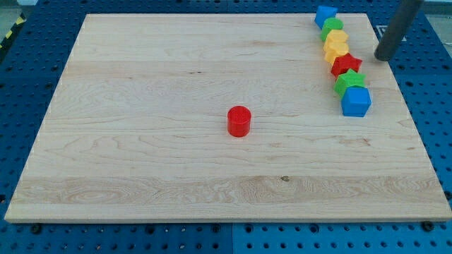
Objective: Push the red star closer to the red circle
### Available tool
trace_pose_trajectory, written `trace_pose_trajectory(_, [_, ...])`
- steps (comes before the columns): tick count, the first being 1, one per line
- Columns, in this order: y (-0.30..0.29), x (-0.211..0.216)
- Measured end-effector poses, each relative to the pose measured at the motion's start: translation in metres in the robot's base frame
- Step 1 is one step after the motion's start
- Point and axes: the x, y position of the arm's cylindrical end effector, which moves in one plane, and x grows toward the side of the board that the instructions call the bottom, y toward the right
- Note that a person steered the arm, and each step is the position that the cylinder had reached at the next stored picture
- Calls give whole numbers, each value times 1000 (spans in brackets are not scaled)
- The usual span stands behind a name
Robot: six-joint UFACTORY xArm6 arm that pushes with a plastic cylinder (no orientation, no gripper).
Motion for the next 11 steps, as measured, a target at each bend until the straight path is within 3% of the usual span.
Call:
trace_pose_trajectory(3, [-54, 30])
trace_pose_trajectory(5, [-39, 42])
trace_pose_trajectory(9, [-192, 70])
trace_pose_trajectory(11, [-162, 91])
